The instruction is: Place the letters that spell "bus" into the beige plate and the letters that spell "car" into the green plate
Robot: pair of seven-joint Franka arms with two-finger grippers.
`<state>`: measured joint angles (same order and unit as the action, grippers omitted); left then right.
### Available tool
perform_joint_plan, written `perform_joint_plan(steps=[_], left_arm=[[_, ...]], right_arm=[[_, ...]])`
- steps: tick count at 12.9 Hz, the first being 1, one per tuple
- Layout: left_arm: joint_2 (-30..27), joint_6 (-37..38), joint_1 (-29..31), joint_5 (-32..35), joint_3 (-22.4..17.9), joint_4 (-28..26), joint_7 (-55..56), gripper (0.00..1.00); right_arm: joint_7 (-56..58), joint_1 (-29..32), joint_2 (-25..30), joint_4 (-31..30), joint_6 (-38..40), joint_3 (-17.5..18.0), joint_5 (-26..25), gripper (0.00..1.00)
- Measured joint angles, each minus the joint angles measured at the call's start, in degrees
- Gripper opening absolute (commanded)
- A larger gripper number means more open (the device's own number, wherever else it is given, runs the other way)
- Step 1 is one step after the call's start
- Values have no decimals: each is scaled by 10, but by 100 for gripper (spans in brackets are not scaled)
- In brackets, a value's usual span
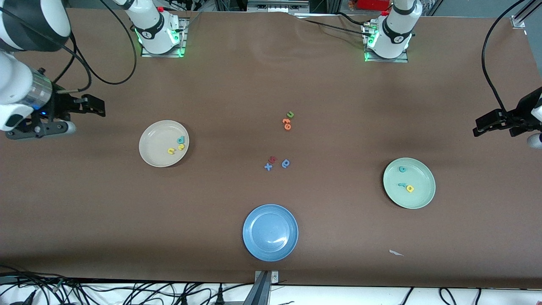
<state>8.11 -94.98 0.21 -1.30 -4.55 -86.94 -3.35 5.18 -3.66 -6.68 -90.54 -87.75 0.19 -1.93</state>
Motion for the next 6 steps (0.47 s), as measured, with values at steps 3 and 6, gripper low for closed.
perform_joint_plan(steps=[3,6], left_arm=[[0,0,0,0,0,0,0,100],[0,0,0,0,0,0,0,100]], right_arm=[[15,-3,1,15,33,-16,0,100],[19,-3,1,16,36,-23,0,100]])
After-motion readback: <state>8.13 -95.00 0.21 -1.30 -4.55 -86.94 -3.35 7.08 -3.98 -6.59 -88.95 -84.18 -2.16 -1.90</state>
